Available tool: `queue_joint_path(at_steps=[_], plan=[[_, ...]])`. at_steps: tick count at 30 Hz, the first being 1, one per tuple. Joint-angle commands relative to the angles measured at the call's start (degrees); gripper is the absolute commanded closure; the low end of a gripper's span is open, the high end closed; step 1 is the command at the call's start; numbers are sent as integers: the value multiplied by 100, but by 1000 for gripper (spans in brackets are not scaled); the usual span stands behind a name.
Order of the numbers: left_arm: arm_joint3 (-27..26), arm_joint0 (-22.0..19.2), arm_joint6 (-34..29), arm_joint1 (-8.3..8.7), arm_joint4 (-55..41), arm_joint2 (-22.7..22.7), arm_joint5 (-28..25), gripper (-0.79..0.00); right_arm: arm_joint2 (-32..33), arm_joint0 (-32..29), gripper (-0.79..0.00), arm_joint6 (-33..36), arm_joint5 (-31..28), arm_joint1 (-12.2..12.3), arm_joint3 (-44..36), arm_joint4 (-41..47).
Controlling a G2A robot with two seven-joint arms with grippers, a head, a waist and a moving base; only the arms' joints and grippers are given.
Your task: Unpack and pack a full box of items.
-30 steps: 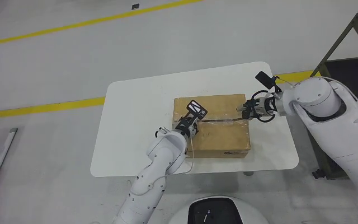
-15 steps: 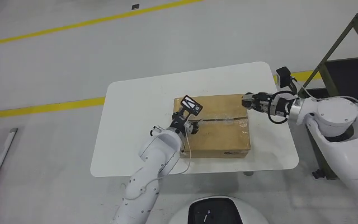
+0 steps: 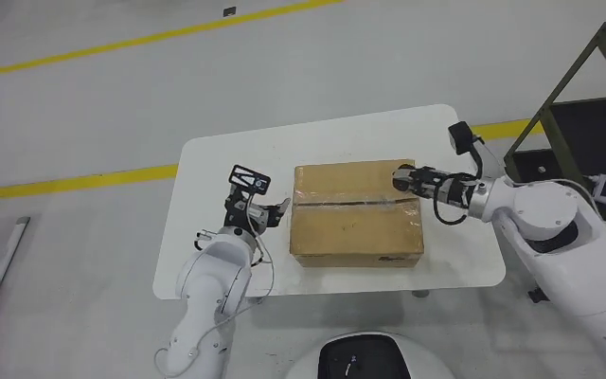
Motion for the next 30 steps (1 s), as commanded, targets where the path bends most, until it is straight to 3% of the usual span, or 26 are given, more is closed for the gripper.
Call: queue_joint_path(at_steps=[1, 4, 7, 10, 16, 25, 30], plan=[[-19, 68, 61, 17, 46, -158, 67, -785, -221, -7, 0, -475, -372, -56, -51, -157], [-33, 151, 117, 37, 105, -349, 169, -785, -705, 21, 0, -1151, -884, -173, -147, -506], [-41, 184, 136, 53, 167, -456, 198, -785, -1216, 205, 0, -1568, -1034, -294, -70, -975], [-55, 202, 157, 63, 160, -500, 178, -785, -1773, 449, 0, -2120, -865, -406, -48, -2213], [-107, 233, 157, 75, 161, -502, 166, -785, -2463, 527, 0, -3089, -166, -615, -96, -3609], [-126, 224, 175, 82, 223, -471, 88, -785, -2487, 513, 0, -3148, -116, -636, -102, -3594], [-126, 224, 175, 82, 223, -471, 88, -785, -2555, 322, 0, -3094, -175, -640, -81, -4128]])
